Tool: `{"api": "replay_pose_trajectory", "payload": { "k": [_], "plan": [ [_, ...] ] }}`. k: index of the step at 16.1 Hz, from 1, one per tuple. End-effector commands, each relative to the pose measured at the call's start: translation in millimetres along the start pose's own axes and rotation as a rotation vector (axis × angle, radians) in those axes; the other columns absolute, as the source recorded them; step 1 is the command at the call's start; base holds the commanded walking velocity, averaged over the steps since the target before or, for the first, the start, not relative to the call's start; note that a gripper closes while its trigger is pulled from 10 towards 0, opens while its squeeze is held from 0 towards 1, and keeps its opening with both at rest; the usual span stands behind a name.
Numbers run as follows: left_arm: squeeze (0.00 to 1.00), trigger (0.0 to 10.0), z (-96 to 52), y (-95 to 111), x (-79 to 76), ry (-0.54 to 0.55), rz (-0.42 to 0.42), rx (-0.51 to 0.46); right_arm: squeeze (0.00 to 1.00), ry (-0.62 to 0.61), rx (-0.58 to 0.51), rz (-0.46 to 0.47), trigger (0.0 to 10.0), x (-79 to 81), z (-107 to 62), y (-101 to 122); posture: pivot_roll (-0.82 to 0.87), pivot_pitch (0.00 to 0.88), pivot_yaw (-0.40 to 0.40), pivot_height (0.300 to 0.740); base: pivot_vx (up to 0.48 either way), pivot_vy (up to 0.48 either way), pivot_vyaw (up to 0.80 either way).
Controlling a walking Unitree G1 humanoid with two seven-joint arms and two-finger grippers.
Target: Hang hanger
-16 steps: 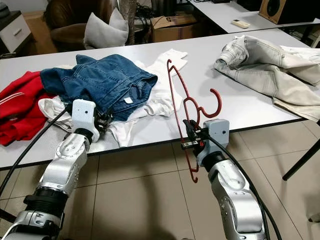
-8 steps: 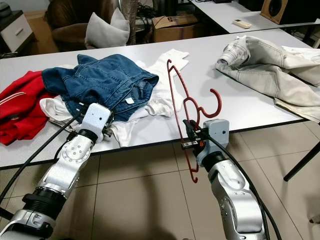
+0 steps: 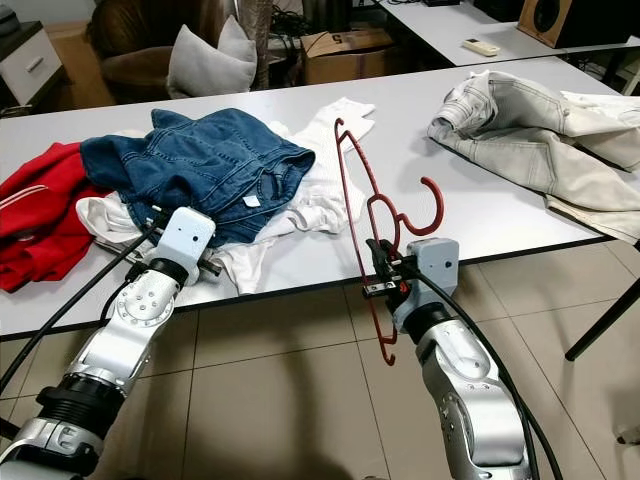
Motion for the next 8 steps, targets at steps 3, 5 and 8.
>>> {"api": "replay_pose_trajectory", "payload": {
  "k": [3, 5, 8],
  "plan": [
    [0.0, 0.0, -4.6, -3.7, 16.9, -0.002, 0.046, 0.004, 0.0, -0.002, -0.036, -0.005, 10.0, 0.0, 0.6, 8.3, -0.23, 0.0, 0.101, 0.74, 0.0, 0.0, 0.0],
    [0.0, 0.0, -1.6, 18.0, 36.2, -0.039, -0.304, -0.066, 0.0, 0.015, -0.038, -0.012, 10.0, -1.6, 2.1, 9.3, -0.21, 0.0, 0.094, 0.74, 0.0, 0.0, 0.0],
    [0.0, 0.0, 1.9, 61.5, 60.3, -0.159, -0.426, -0.189, 0.0, 0.139, -0.052, -0.1, 10.0, -0.8, 3.8, 17.0, -0.18, 0.0, 0.076, 0.74, 0.0, 0.0, 0.0]
  ]
}}
Point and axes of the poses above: a point about 5 cm out from each wrist's last joint towards the gripper, its own z axis pointing out of the wrist towards the gripper, its own y axis along the axis of the wrist's last joint, x = y × z, the point moved 1 cm from there along z, pointing out of the wrist towards the gripper, and after that the axes turned 3 degrees about -z, right-handed, at the moved point
